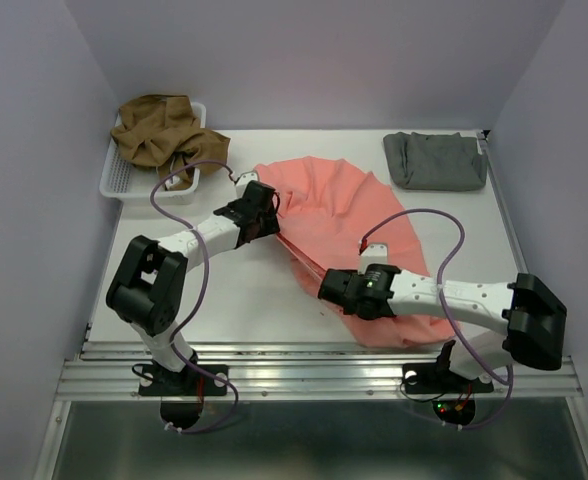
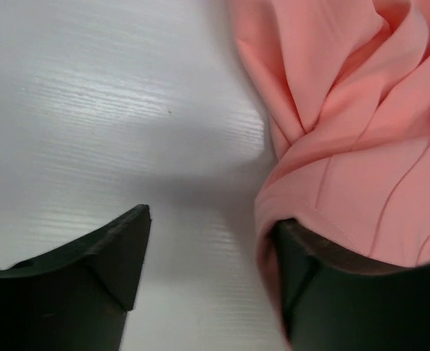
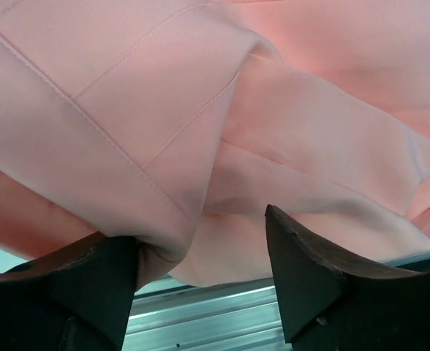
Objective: Fold and stack the skirts
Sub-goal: Flatten the skirt out
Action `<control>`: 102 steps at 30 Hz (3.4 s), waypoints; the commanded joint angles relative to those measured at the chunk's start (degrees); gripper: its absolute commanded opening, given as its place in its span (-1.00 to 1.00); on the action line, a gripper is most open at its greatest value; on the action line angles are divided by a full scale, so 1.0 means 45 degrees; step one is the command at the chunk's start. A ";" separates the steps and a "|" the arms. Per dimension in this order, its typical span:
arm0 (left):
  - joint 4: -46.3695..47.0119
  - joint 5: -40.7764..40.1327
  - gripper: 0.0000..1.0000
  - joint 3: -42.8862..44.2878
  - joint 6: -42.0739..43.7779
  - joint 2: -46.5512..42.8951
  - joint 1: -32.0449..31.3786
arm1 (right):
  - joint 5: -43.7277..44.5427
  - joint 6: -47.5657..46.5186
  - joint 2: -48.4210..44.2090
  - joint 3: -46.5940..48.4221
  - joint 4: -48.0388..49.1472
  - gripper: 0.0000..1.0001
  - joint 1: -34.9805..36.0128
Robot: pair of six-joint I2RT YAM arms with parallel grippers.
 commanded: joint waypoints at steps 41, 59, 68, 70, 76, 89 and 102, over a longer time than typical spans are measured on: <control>0.0256 0.0618 -1.00 0.8347 0.0386 -0.4233 0.2045 | -0.7691 -1.4895 -0.1983 0.9741 0.6558 -0.98 -0.9511; -0.1009 0.0557 -1.00 1.1217 0.0638 -0.0672 0.2023 | -0.6382 -1.4954 0.1234 1.0735 0.6516 -0.99 -1.2183; -0.1765 0.3699 -1.00 1.9312 0.1947 0.3856 0.2395 | -0.7147 -1.5637 0.3426 1.5736 0.6693 -0.99 -1.3261; -0.0062 0.3762 -1.00 1.6538 0.1987 0.2330 0.2414 | -0.7069 -1.5676 0.2997 1.5232 0.6732 -0.99 -1.3261; 0.3245 0.3040 -1.00 0.7042 0.1344 -0.1796 0.2414 | -0.7750 -1.4896 -0.0769 0.7429 0.8971 -0.99 -1.3261; 0.2350 0.1146 -1.00 -0.4270 -0.2836 -0.6341 0.1244 | -1.3652 -1.0269 -0.7313 -0.2054 0.7009 -0.81 -1.2733; 0.1392 0.0874 -1.00 -0.3892 -0.2958 -0.7250 0.0774 | -0.9613 -0.9230 -0.7149 -0.1337 0.6652 -0.96 -1.2733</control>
